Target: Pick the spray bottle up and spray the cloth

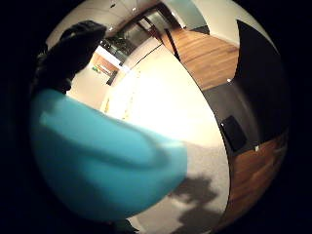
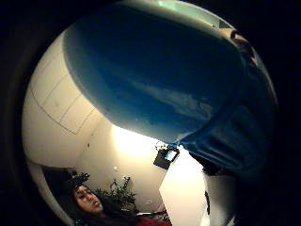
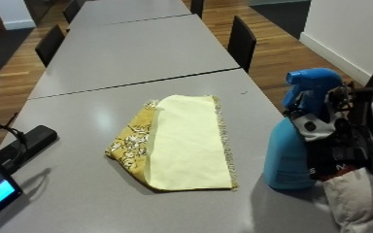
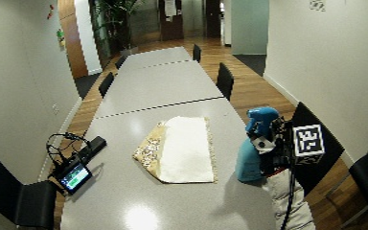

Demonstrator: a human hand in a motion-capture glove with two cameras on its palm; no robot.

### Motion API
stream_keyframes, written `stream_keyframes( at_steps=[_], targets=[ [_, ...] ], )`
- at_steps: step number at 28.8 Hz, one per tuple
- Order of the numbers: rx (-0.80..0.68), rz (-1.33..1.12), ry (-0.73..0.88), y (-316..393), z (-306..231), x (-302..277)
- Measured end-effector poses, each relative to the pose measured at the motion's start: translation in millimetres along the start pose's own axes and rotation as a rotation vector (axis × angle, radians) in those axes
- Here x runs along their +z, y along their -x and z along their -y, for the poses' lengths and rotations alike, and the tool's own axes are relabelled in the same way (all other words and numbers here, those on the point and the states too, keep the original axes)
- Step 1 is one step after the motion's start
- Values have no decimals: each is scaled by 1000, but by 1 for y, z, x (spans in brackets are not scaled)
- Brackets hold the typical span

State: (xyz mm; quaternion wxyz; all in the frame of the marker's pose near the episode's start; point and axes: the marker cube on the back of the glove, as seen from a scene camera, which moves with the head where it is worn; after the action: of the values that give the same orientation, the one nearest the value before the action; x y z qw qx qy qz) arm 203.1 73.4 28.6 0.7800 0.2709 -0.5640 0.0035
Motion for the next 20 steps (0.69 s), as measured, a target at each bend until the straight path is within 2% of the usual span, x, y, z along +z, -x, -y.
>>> stream_keyframes(
  at_steps=[5,10,14,17,20],
  targets=[
    [-37,-36,-114,6,7,-9],
    [-16,-78,-122,5,7,-24],
    [-135,-373,-76,12,26,-27],
    [-269,-705,3,35,59,-5],
    [-339,-950,73,44,75,12]
  ],
)
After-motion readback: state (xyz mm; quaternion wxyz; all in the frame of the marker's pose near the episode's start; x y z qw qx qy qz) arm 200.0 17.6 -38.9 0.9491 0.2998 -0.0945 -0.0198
